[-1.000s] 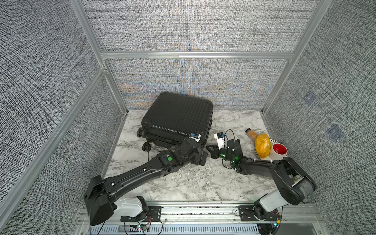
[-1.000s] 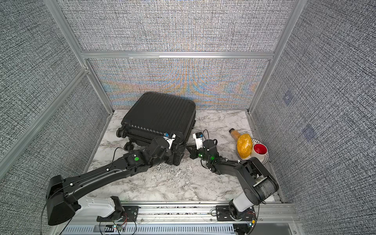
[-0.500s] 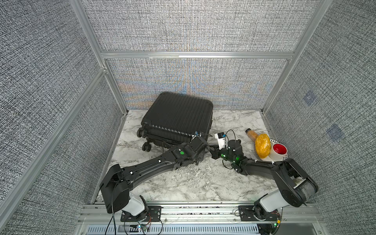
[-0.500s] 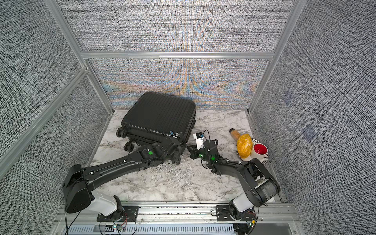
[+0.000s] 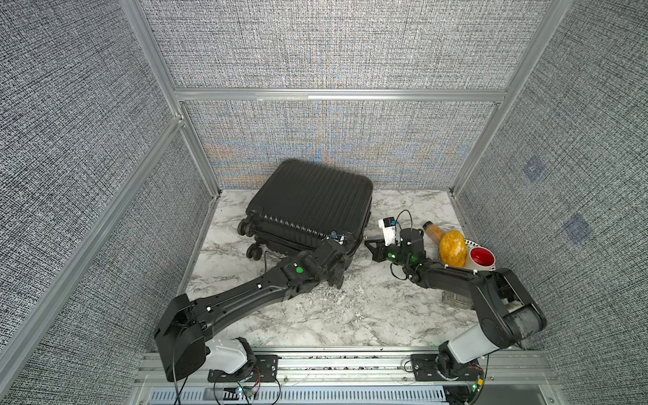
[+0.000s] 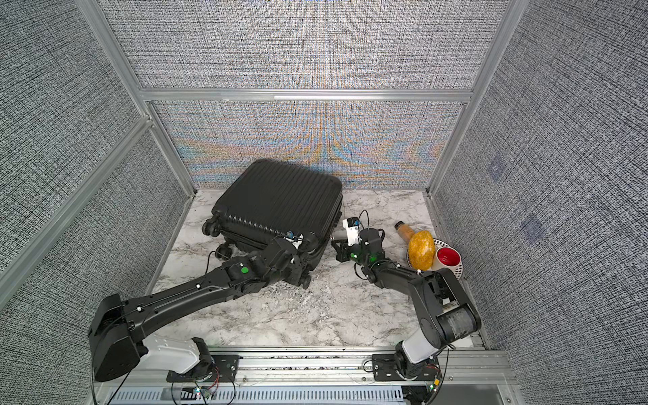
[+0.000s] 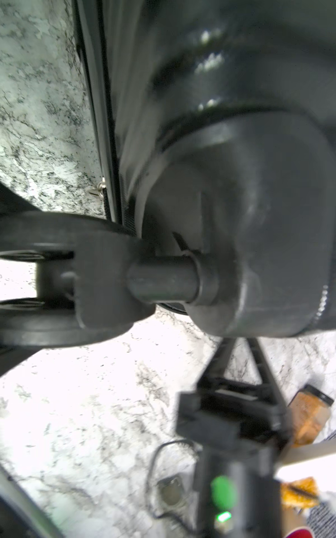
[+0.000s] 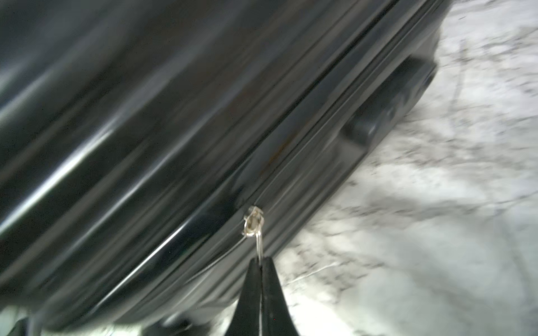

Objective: Open the suitcase zippers
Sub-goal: Unzip the zipper on the suitcase, then adjust the suitcase at the center of the board.

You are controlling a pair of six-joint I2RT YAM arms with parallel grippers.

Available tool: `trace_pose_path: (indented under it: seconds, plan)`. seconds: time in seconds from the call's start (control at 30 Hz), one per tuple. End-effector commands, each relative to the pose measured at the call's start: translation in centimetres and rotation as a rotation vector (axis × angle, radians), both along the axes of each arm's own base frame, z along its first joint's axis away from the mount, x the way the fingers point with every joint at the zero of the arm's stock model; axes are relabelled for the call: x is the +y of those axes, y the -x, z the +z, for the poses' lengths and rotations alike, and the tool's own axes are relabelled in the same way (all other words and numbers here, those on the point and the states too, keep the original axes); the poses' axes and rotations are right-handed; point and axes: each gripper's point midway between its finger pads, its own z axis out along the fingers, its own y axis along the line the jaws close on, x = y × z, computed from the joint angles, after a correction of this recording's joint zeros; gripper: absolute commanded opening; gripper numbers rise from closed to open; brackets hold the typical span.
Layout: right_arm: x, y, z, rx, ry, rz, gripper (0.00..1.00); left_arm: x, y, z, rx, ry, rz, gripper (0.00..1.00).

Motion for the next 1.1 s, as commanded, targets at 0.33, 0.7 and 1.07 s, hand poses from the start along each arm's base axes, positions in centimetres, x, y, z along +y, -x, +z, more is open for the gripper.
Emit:
trace_pose_path:
  seconds: [0.33, 0.7, 1.07]
  plan:
    - [-6.1, -6.6, -1.2, 0.016, 0.092, -0.194, 0.00, 5.7, 1.5, -0.6, 0.010, -0.067, 0.021, 0.00]
    - [-9.4, -10.0, -1.2, 0.028, 0.095, -0.237, 0.00, 5.0, 2.6, -0.7, 0.036, -0.033, -0.056, 0.00]
    - [-10.7, -8.6, -0.5, 0.044, 0.064, -0.252, 0.00, 8.7, -0.2, -0.8, -0.018, -0.141, 0.165, 0.57]
